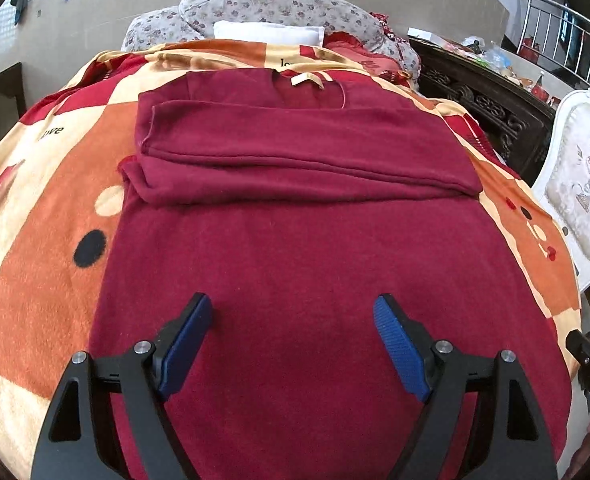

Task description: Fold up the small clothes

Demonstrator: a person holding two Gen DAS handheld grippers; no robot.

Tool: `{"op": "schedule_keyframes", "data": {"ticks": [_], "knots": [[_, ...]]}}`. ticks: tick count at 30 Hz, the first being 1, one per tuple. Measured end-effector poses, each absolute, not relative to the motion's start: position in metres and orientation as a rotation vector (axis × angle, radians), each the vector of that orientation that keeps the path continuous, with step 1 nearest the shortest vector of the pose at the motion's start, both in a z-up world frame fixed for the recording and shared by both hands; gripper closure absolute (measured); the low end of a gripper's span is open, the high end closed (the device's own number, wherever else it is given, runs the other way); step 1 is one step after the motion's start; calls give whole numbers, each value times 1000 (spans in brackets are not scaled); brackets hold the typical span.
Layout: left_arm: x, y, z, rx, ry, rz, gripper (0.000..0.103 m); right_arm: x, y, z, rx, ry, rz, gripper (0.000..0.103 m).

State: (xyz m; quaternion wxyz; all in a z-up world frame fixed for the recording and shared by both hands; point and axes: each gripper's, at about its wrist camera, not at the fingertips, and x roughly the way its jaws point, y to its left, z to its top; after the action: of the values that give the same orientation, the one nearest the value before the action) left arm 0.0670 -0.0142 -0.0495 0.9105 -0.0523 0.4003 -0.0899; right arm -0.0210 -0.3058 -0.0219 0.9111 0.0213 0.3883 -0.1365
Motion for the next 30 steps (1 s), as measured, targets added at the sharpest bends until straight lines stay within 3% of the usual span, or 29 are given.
{"op": "schedule_keyframes", "data": {"ticks": [30], "knots": [[69, -11, -50, -110, 827, -182, 21, -23, -306, -27, 52, 811, -284, 10]]}}
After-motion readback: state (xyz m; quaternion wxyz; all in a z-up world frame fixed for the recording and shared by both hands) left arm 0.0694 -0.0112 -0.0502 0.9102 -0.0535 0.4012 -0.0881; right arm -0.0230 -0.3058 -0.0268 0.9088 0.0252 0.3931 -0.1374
